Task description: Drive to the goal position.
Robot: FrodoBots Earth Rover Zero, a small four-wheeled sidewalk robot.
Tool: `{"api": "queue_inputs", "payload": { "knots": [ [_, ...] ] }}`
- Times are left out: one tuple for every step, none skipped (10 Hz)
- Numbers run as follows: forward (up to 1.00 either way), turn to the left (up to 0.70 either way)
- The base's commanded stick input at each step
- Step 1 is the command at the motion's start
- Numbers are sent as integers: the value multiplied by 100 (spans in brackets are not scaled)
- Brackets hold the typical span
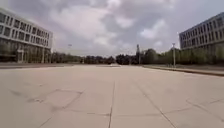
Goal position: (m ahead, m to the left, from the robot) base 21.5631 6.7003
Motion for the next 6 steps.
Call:
{"api": "queue_inputs", "payload": {
  "knots": [
    [50,-2],
    [50,-2],
    [50,-2],
    [50,-2],
    [50,-2],
    [50,-2]
  ]
}}
